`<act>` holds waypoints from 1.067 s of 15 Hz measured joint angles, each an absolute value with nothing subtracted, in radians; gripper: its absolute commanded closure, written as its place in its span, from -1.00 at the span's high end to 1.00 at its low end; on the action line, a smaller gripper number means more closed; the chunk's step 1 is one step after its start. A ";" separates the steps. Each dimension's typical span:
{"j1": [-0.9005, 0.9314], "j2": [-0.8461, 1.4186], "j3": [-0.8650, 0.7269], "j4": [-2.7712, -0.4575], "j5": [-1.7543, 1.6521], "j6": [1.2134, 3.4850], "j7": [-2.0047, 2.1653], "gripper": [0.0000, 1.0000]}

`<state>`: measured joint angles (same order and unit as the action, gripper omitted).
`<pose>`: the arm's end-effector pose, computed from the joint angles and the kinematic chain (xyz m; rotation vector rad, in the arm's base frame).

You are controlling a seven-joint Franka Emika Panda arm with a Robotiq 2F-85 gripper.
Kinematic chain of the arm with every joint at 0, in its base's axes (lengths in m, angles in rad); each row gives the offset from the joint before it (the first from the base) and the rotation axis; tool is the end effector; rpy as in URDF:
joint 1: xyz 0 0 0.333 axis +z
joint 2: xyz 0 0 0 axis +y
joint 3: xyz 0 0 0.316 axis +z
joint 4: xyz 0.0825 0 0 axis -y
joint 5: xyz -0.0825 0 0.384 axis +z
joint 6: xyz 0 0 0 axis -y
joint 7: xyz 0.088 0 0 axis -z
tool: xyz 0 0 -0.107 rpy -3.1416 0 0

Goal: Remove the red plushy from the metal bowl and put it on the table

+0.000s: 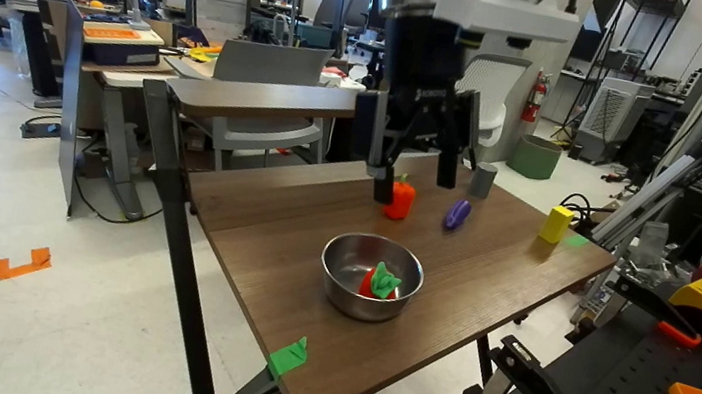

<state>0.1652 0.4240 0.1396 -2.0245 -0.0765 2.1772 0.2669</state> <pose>0.5453 0.1680 0.2199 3.0408 0.1299 -0.3913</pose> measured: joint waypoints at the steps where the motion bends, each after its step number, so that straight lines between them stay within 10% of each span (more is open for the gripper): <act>1: 0.175 0.463 0.137 -1.994 -0.077 2.172 0.267 1.00; 16: 0.281 0.734 0.107 -1.741 -0.092 2.089 0.266 1.00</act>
